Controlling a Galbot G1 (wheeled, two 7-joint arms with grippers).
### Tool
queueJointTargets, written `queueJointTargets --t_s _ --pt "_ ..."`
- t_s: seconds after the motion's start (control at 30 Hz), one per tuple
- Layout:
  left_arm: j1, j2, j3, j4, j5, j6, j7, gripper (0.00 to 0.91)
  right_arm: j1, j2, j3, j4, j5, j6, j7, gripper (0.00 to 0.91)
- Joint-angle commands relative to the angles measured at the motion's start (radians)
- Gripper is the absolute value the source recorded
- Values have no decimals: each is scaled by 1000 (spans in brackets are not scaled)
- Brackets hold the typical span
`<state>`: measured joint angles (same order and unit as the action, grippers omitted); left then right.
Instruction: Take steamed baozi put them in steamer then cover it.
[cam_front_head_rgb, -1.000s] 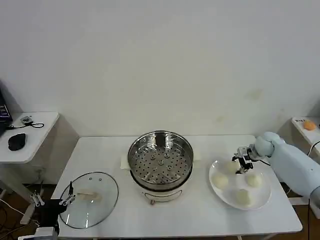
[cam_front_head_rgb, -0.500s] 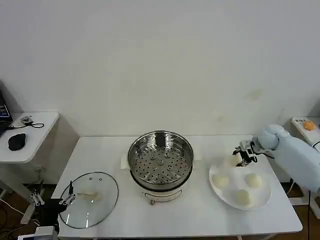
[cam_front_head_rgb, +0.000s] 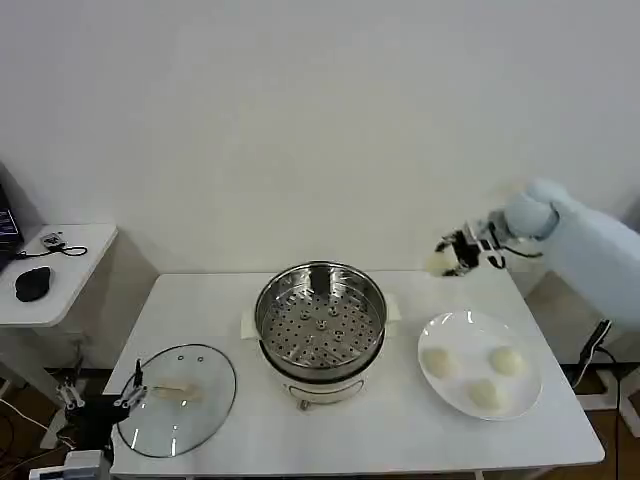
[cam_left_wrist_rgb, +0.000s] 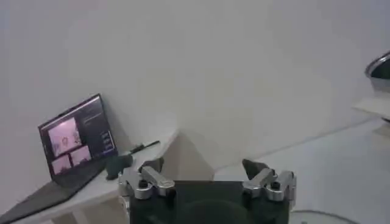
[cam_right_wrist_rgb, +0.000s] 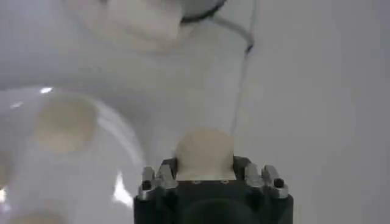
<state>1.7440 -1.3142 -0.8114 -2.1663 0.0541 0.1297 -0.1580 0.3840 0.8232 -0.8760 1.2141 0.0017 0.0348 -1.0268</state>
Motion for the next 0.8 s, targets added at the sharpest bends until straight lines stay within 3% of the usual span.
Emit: queueJointTargets --t_s 0.03,0.2,0.37,0.67,0.8 --pt "5 8 -9 3 -62 4 8 907 159 138 -113 44 87 7 20 615" --pt "22 47 -2 15 -206 22 33 907 161 221 -182 47 96 48 29 605" --pt "31 51 -13 17 -216 24 34 907 118 345 -214 -24 39 153 32 605" --pt "41 45 -40 28 -215 23 32 907 72 400 -258 -79 -128 359 52 635" --pt "43 47 -50 31 -217 23 32 907 51 401 -267 -99 -177 404 58 635"
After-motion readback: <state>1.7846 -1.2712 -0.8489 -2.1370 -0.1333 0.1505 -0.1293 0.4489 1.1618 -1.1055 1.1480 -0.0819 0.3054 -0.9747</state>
